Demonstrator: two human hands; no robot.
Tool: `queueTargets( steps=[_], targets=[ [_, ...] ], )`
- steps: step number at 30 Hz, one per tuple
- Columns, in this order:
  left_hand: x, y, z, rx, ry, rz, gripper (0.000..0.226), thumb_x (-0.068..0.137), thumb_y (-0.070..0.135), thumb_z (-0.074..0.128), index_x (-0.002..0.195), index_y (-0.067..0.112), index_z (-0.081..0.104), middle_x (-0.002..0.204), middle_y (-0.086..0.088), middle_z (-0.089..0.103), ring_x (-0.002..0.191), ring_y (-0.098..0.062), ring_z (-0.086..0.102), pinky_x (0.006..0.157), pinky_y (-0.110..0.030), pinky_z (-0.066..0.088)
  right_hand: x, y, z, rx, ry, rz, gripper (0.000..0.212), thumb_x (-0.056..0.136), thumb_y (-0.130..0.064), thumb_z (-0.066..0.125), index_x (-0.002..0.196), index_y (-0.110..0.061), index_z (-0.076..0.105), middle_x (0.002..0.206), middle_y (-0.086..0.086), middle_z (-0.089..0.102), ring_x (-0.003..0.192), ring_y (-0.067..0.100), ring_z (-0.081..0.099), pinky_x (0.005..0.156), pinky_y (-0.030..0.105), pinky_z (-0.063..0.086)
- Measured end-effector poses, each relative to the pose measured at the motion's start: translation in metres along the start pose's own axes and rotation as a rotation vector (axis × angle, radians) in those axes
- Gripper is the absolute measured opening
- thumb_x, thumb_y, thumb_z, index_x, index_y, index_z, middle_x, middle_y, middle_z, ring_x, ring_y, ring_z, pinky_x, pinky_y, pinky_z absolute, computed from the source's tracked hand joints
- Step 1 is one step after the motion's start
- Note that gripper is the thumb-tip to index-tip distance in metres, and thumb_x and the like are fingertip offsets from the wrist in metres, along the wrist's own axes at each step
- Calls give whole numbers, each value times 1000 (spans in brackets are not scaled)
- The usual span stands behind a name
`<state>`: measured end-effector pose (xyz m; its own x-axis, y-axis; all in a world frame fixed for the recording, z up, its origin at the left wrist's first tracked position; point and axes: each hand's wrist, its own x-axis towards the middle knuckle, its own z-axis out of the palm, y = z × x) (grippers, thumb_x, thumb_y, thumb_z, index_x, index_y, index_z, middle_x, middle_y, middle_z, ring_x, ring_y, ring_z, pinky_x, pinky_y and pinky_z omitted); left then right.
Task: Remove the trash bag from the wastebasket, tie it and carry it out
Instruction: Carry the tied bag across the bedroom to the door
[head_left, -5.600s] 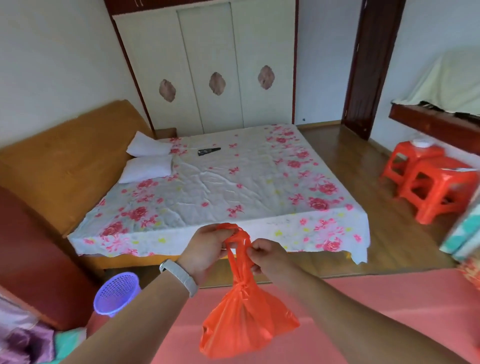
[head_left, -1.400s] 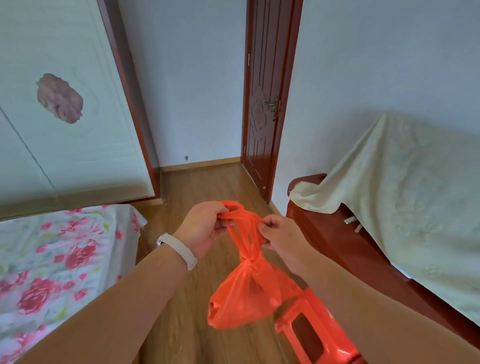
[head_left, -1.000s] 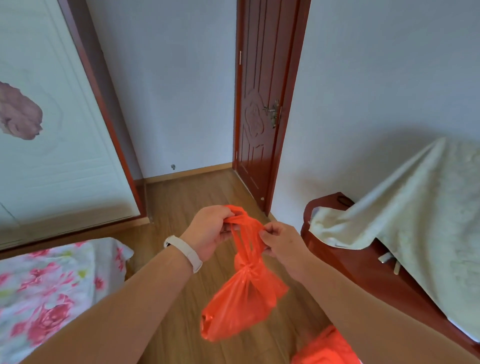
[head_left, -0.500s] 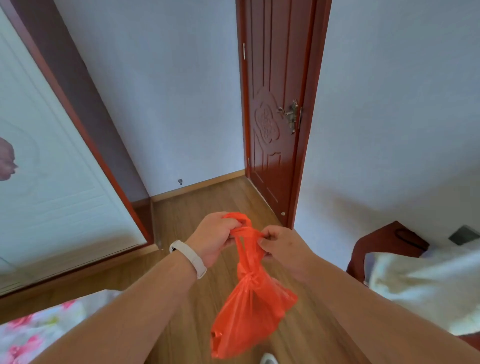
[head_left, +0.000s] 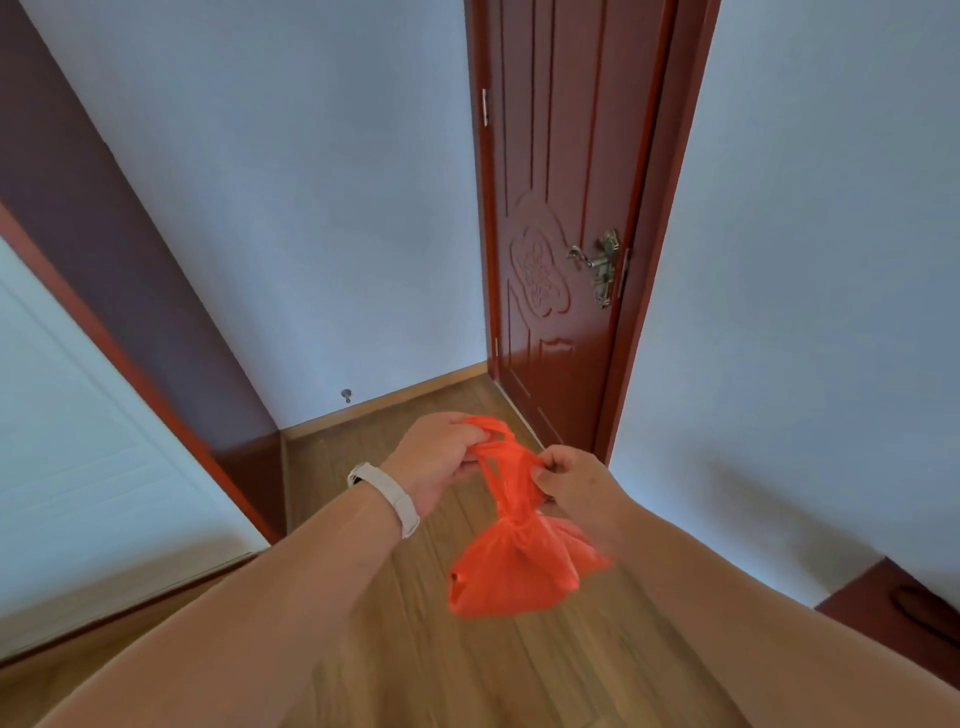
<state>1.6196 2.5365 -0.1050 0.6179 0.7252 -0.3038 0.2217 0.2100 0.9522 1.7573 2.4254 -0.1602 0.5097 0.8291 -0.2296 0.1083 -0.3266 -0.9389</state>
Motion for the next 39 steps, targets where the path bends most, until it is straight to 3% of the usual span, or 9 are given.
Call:
queueTargets(
  steps=[6,11,16,20,25,30,33,39],
  targets=[
    [117,36,-3,40,-134,76,27,79,4,56,71,18,77,75,-1,76,78,-14,70,69,-27,57,87,-20,7,170,165,72,34,92,-12,60,61,-24,65,74,13,65,74,29,60,89,64,50],
    [208,46,-30,46,-315,34,22,80,7,59,79,20,78,85,-3,77,85,-14,71,78,-29,54,153,-35,22,217,365,139,29,92,-9,58,65,-18,64,69,8,67,73,25,65,86,57,55],
    [279,52,-54,23,-475,-3,17,82,11,61,86,17,77,87,-3,77,85,-13,72,70,-23,53,206,-48,41,134,557,186,26,89,-12,60,65,-17,64,71,12,67,71,26,63,83,55,56],
    [320,59,-54,40,-537,-37,17,86,14,61,92,17,76,96,-8,77,93,-18,72,85,-31,52,233,-51,43,132,719,250,21,89,-18,60,70,-19,68,76,11,70,76,31,69,78,49,60],
    [360,55,-35,80,-582,-74,15,86,17,62,86,19,77,92,-7,77,92,-19,72,79,-31,51,265,-35,28,188,749,311,26,90,-14,59,66,-21,68,67,4,66,65,21,62,77,47,60],
    [398,44,6,105,-526,-133,18,85,8,60,78,17,74,84,-11,72,83,-22,68,83,-35,54,302,-4,14,235,705,345,27,87,-15,61,62,-23,67,62,1,63,58,17,56,58,34,50],
    [417,34,24,174,-509,-167,24,84,9,59,72,19,76,81,-9,73,78,-19,69,73,-29,53,322,19,0,312,707,380,28,87,-14,60,61,-23,67,64,2,64,61,18,58,62,35,50],
    [463,15,55,261,-513,-234,21,84,14,61,77,22,78,73,-1,76,72,-12,73,64,-23,51,358,61,-30,359,751,461,30,86,-13,60,59,-26,66,61,-1,65,61,18,60,67,38,55]
  ],
)
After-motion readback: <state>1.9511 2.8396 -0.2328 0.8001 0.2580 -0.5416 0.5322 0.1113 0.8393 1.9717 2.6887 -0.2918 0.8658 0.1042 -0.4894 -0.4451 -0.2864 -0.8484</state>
